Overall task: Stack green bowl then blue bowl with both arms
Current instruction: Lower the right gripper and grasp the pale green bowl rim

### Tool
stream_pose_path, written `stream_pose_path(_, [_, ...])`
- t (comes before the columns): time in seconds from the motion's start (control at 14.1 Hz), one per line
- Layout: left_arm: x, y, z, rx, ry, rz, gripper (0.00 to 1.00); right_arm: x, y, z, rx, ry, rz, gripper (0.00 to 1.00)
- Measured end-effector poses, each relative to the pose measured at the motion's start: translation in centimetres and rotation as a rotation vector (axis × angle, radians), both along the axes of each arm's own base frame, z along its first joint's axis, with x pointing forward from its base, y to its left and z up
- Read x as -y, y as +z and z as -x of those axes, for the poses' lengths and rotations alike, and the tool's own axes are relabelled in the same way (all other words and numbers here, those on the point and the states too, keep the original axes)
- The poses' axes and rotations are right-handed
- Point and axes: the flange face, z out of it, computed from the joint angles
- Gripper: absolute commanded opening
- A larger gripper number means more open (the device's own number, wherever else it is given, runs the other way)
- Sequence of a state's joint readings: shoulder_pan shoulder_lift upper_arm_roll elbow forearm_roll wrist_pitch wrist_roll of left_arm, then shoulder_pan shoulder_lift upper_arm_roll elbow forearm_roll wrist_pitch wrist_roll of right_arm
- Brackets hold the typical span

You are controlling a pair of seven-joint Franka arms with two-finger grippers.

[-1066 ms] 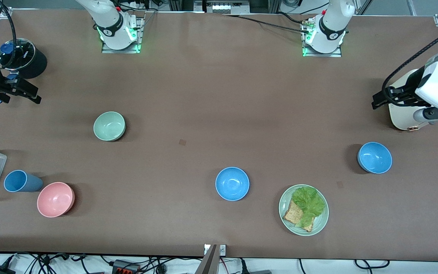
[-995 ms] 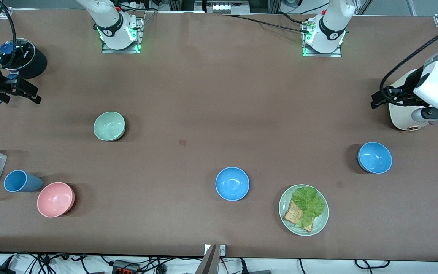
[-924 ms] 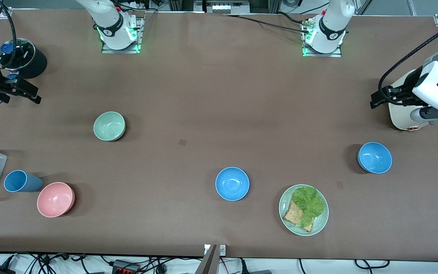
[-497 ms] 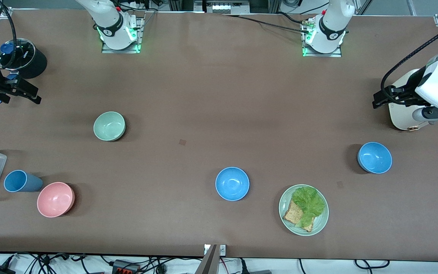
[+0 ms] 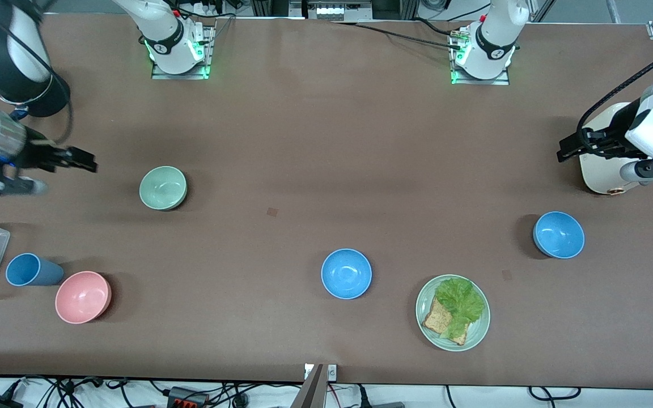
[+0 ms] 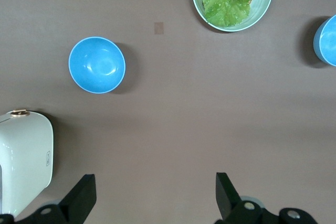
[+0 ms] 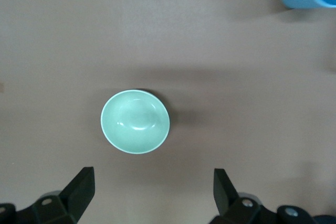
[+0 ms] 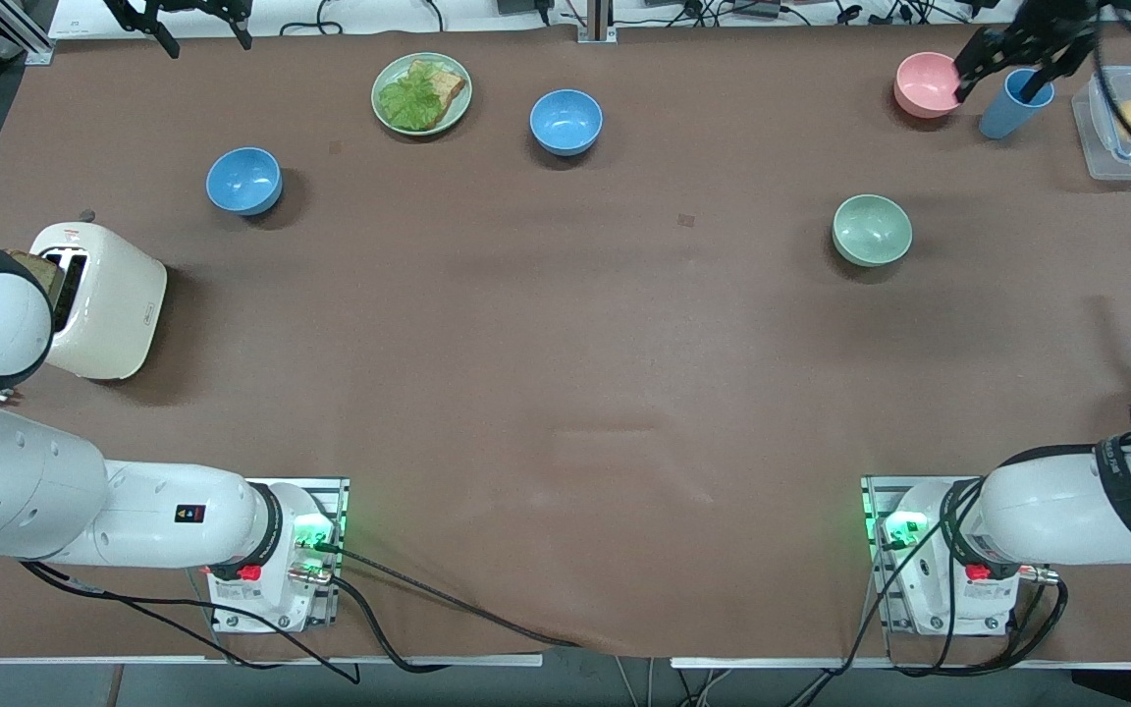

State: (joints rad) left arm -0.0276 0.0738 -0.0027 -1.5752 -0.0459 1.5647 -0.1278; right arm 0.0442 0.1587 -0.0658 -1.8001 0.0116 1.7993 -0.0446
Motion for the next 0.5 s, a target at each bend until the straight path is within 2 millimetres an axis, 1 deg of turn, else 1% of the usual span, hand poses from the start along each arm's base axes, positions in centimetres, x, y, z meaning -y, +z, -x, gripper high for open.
stream_pose_path(0.14, [0.0, 0.0, 0.0, -0.002, 0.0, 0.0, 1.0, -0.7, -5.0, -0.9, -0.054, 0.012, 0.005, 1.0])
stream_pose_path(0.28, [0.0, 0.0, 0.0, -0.003, 0.001, 0.0, 1.0, -0.9, -10.2, -1.0, -0.088, 0.014, 0.009, 1.0])
stream_pose_path(0.36, [-0.1, 0.0, 0.0, -0.003, 0.001, 0.0, 1.0, -0.8, -12.7, -0.7, -0.092, 0.013, 0.011, 1.0])
stream_pose_path(0.5, [-0.1, 0.0, 0.0, -0.003, 0.002, 0.0, 1.0, -0.7, -17.0, 0.7, -0.096, 0.012, 0.013, 1.0])
